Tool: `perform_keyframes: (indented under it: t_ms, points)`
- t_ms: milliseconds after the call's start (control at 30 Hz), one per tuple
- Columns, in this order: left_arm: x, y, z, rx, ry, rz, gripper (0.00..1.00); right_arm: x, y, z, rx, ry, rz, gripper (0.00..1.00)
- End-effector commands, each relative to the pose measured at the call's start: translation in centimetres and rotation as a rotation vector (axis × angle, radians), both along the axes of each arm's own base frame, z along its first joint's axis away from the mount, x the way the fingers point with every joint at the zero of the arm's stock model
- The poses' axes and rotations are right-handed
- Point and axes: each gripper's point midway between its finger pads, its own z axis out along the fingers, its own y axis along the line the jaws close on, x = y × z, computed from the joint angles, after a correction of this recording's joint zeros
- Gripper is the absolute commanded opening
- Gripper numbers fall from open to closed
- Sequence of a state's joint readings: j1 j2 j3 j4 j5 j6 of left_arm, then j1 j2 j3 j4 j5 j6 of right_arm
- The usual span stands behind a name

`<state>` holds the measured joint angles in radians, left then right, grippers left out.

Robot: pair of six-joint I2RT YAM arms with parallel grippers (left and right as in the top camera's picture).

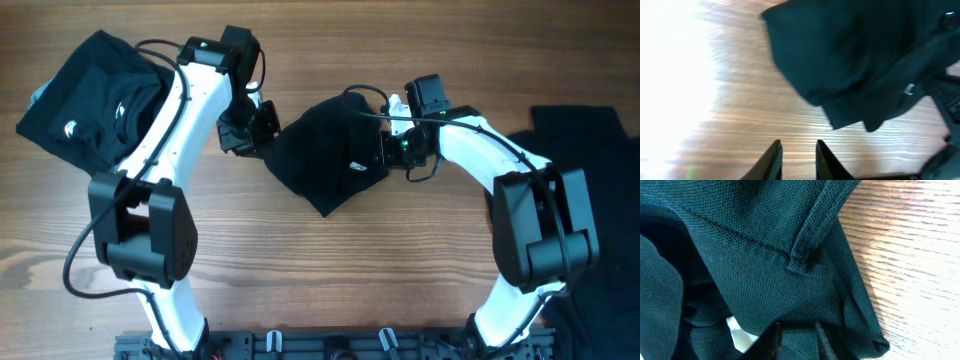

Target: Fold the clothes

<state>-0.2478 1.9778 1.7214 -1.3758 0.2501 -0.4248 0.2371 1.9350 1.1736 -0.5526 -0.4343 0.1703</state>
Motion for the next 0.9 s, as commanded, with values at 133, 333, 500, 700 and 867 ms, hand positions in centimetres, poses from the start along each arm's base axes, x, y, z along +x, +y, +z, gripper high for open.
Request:
perform_keyframes:
  t_ms: [133,333,500,700,867]
  points:
    - [-0.1,0.3,-1.6,-0.012,-0.038,0.114,0.45,-0.1,0.3,-0.3,0.006,0.02,-0.007,0.09]
    - [-0.7,-2.7,-7.3,-0.383,-0.008,0.222,1.0,-0.1,0.3,-0.3,0.005,0.023,-0.007,0.1]
    - [-2.1,-4.2,-9.4,-0.457,0.01,0.254,1.0,-0.2,0.2,-0.3,0.005,0.024,-0.006,0.1]
    - [-3.4,-6.1,-13.5,-0.406,0.01,0.442,1.0,-0.2,0.2,-0.4,0.004,0.027,-0.006,0.1]
    - [-1.4,-8.6,-13.9,-0.494,-0.135,0.414,0.98,-0.4,0.2,-0.4,0.002,0.033,-0.006,0.1]
